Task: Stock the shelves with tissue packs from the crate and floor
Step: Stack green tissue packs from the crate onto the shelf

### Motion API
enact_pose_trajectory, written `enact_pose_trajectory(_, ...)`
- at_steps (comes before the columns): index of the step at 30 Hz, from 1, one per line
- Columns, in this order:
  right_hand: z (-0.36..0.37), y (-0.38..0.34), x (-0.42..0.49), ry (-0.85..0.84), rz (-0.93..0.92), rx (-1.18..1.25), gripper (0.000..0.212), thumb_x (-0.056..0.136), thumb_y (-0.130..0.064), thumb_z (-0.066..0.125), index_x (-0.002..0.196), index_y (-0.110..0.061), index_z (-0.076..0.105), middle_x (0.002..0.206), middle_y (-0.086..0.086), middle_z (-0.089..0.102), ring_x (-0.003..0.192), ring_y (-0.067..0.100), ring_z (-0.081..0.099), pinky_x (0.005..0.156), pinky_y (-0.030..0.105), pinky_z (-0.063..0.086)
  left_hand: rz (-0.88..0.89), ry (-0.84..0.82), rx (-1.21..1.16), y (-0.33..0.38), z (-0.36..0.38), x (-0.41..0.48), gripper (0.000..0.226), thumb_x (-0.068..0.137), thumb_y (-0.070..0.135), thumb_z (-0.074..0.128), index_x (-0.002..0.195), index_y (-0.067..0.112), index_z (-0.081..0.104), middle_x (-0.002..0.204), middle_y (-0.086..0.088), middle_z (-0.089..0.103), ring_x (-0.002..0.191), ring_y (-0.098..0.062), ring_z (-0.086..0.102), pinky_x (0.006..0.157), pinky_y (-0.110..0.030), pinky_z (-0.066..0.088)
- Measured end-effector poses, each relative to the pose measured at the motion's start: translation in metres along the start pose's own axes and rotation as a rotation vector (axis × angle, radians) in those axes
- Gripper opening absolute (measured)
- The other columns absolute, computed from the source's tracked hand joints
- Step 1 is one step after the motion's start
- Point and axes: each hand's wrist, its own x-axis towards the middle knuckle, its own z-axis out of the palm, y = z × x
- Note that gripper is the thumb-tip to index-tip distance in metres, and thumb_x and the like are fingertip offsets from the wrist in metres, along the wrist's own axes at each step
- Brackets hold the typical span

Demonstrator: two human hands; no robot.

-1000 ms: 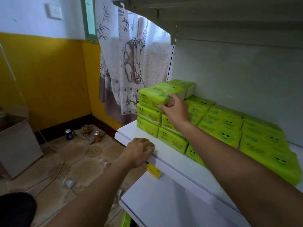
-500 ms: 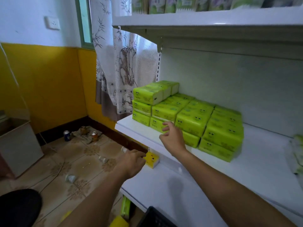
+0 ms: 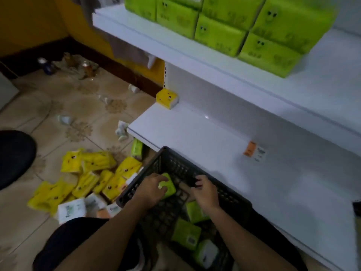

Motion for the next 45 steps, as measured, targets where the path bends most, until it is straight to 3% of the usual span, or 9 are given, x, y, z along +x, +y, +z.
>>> enact_pose_trajectory(9, 0.068, 0.151, 0.02, -0.178, 0.324, -0.114, 0.039, 0.078, -0.016, 0.067, 0.115, -0.004, 0.06, 0.116, 0.017, 0.063, 0.111, 0.034, 0.057, 0.094, 0.038, 0.045, -0.188, -0.262, -0.077, -0.066, 0.129, 0.03, 0.083, 0.061, 0.056, 0.024, 0.118, 0.008, 0.059, 0.121, -0.02, 0.057, 0.115, -0.031, 0.052, 0.097, -0.027, 0.038)
enact_pose_trajectory(12, 0.081, 0.18, 0.021, -0.198, 0.417, -0.097, 0.033, 0.081, -0.004, 0.064, 0.113, 0.002, 0.059, 0.108, 0.013, 0.062, 0.105, 0.027, 0.058, 0.079, 0.024, 0.04, -0.33, -0.301, -0.073, -0.08, 0.165, 0.034, 0.058, 0.078, 0.042, 0.044, 0.124, 0.007, 0.054, 0.127, -0.021, 0.051, 0.12, -0.034, 0.046, 0.102, -0.03, 0.036)
enact_pose_trajectory(16, 0.095, 0.213, 0.026, -0.22, 0.486, -0.02, 0.037, 0.083, -0.001, 0.064, 0.119, -0.001, 0.053, 0.108, 0.004, 0.055, 0.105, 0.021, 0.055, 0.081, 0.023, 0.039, -0.444, -0.388, -0.079, -0.099, 0.206, 0.05, 0.075, 0.075, 0.047, 0.035, 0.139, 0.008, 0.036, 0.144, -0.021, 0.036, 0.132, -0.036, 0.034, 0.109, -0.033, 0.03)
enact_pose_trajectory(23, 0.112, 0.247, 0.058, -0.208, 0.673, 0.11, 0.065, 0.079, -0.001, 0.065, 0.139, -0.008, 0.038, 0.129, 0.011, 0.051, 0.109, 0.03, 0.054, 0.089, 0.038, 0.046, -0.575, -0.527, -0.23, -0.097, 0.248, 0.066, 0.081, 0.08, 0.044, 0.046, 0.143, 0.002, 0.019, 0.146, -0.022, 0.03, 0.133, -0.032, 0.034, 0.104, -0.03, 0.03)
enact_pose_trajectory(25, 0.12, 0.256, 0.068, -0.209, 0.747, 0.177, 0.079, 0.08, -0.008, 0.068, 0.147, -0.013, 0.026, 0.142, 0.013, 0.042, 0.119, 0.036, 0.05, 0.095, 0.049, 0.047, -0.62, -0.572, -0.3, -0.102, 0.261, 0.063, 0.107, 0.069, 0.053, 0.059, 0.147, 0.006, 0.003, 0.152, -0.018, 0.018, 0.139, -0.028, 0.025, 0.109, -0.028, 0.028)
enact_pose_trajectory(29, 0.117, 0.254, 0.075, -0.187, 0.907, 0.399, 0.057, 0.087, -0.018, 0.062, 0.139, -0.014, 0.041, 0.138, 0.01, 0.047, 0.112, 0.035, 0.055, 0.074, 0.044, 0.056, -0.766, -0.535, -0.356, -0.108, 0.266, 0.07, 0.104, 0.081, 0.041, 0.066, 0.148, 0.012, -0.009, 0.149, -0.021, 0.024, 0.133, -0.034, 0.034, 0.102, -0.031, 0.037)
enact_pose_trajectory(32, 0.104, 0.232, 0.074, -0.213, 0.872, 0.414, 0.032, 0.095, -0.016, 0.05, 0.124, -0.004, 0.055, 0.125, 0.015, 0.057, 0.106, 0.033, 0.057, 0.076, 0.038, 0.052, -0.755, -0.472, -0.373, -0.104, 0.246, 0.075, 0.113, 0.06, 0.056, 0.062, 0.148, 0.012, 0.006, 0.148, -0.021, 0.027, 0.133, -0.035, 0.034, 0.105, -0.034, 0.037)
enact_pose_trajectory(39, 0.08, 0.149, 0.067, -0.301, 0.771, 0.429, 0.016, 0.093, -0.014, 0.051, 0.109, -0.016, 0.048, 0.11, 0.008, 0.053, 0.101, 0.029, 0.056, 0.084, 0.044, 0.051, -0.706, -0.179, -0.454, -0.085, 0.168, 0.061, 0.079, 0.054, 0.031, 0.049, 0.126, 0.001, 0.039, 0.128, -0.021, 0.046, 0.119, -0.032, 0.046, 0.091, -0.027, 0.039)
enact_pose_trajectory(45, 0.045, 0.043, 0.044, -0.327, 0.345, 0.331, 0.057, 0.083, 0.006, 0.05, 0.126, -0.031, 0.044, 0.107, 0.001, 0.055, 0.09, 0.018, 0.055, 0.061, 0.017, 0.051, -0.432, 0.023, -0.483, -0.049, 0.064, 0.039, 0.073, 0.056, 0.027, 0.049, 0.127, 0.018, 0.041, 0.116, -0.009, 0.057, 0.107, -0.028, 0.057, 0.089, -0.034, 0.047)
